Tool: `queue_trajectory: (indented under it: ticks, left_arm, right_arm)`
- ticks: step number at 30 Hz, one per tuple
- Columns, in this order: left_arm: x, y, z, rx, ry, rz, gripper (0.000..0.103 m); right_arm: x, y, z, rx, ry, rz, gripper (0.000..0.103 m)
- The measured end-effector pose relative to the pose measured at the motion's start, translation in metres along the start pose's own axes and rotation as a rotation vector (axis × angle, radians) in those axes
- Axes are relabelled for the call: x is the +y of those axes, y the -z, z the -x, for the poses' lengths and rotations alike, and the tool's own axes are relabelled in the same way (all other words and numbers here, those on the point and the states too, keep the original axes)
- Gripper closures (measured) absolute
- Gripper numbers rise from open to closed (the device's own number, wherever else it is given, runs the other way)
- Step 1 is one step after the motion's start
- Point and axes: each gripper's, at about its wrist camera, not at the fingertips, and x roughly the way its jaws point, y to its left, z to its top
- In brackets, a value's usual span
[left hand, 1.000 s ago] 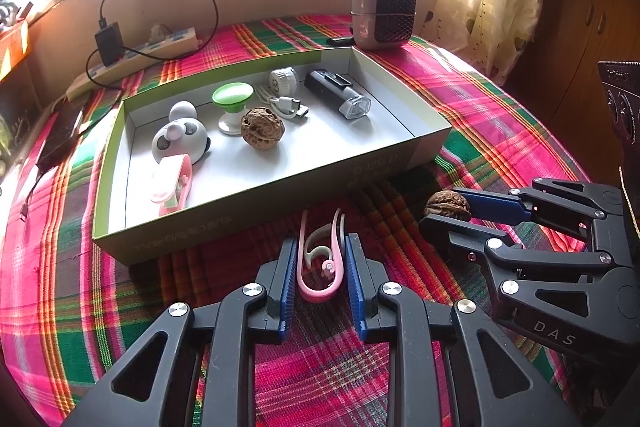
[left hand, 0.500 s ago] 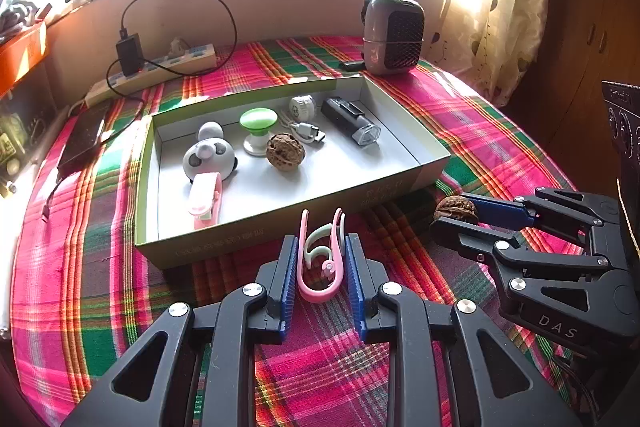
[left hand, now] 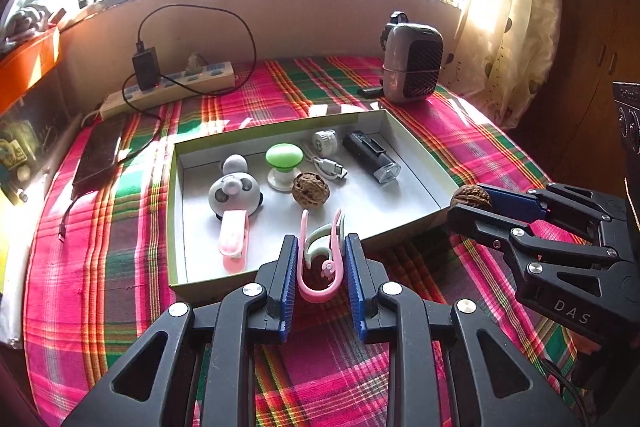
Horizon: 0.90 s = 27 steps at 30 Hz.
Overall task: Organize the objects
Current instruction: 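Lower the walnut and pink ear hook into the lid beside the first walnut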
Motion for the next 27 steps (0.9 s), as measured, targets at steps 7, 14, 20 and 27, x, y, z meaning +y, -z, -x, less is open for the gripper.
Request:
queue_trajectory:
  ticks: [7,14,20,27]
  left_arm:
    - [0.013,-0.012,-0.010,0.003,-0.018,0.035,0.082]
    - [0.019,-0.018,-0.024,0.022,-0.023,0.049,0.082]
    - [0.024,-0.020,-0.037,0.039,-0.028,0.061,0.082]
    - [0.029,-0.021,-0.053,0.068,-0.033,0.074,0.082]
  right_arm:
    - [-0.005,-0.019,-0.010,-0.006,-0.002,0.005,0.073]
    - [-0.009,-0.031,-0.029,0.013,-0.015,0.000,0.073]
    - [-0.010,-0.041,-0.048,0.039,-0.016,0.006,0.073]
    - [-0.007,-0.044,-0.072,0.085,-0.023,0.016,0.073]
